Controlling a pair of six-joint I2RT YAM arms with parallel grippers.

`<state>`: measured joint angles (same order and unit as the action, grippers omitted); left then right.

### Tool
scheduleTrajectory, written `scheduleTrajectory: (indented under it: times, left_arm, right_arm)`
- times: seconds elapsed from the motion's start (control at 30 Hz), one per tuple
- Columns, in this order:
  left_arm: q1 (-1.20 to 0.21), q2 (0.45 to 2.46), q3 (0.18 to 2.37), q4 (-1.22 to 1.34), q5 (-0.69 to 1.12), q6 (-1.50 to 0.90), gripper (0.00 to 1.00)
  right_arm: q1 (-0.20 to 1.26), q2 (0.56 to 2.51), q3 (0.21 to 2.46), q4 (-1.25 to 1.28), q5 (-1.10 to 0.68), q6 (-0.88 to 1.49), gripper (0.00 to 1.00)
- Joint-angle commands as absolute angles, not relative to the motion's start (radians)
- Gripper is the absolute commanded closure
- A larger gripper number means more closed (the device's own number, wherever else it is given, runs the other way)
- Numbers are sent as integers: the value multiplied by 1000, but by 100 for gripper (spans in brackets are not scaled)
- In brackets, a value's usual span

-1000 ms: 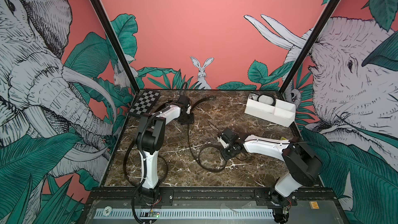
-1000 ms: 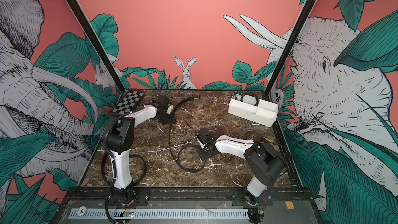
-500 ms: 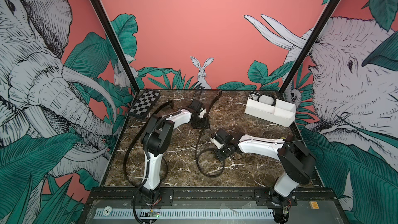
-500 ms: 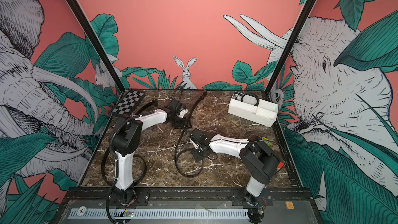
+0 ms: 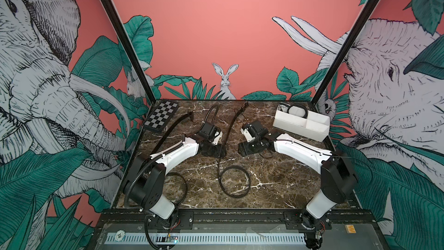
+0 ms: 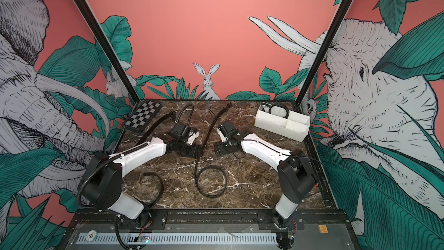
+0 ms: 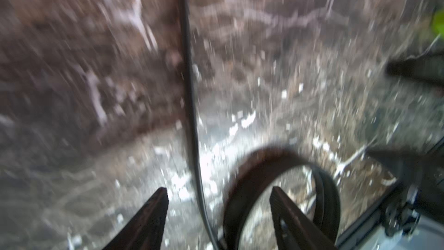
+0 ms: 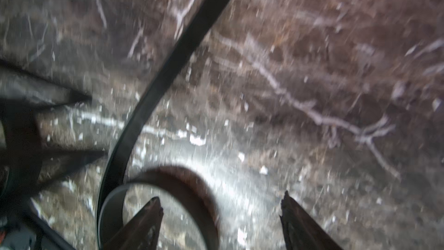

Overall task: Place the belts into the storage roll
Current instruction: Roll the belt at the center of the board.

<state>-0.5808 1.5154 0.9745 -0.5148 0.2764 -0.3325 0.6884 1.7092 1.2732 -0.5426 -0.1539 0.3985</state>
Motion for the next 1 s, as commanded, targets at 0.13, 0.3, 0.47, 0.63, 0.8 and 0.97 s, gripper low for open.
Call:
scheduleTrajectory:
  times: [0.13, 0.3, 0.47, 0.63, 0.8, 0.97]
  left_arm:
    - [-664, 1361, 847, -585, 212, -376, 29]
    - [-743, 1434, 854, -579, 217, -379, 25]
    - [-794, 1507, 880, -568, 203, -377, 24]
    - [-831, 1583, 890, -600, 131, -380, 26]
    - [-831, 1597, 875, -622, -19, -456, 45]
    - [-778, 1614, 880, -640, -101, -510, 62]
  right_arm:
    - [692, 1946, 1515, -490, -149, 489, 22]
    - [722, 2091, 1680, -517, -115, 480, 20]
    - [724, 2214, 1781, -603, -93, 466, 20]
    - [717, 2259, 1780, -601, -84, 457, 28]
    - [696, 2235, 1739, -601, -82, 450, 57]
    - [662, 2142, 1624, -600, -77, 428, 75]
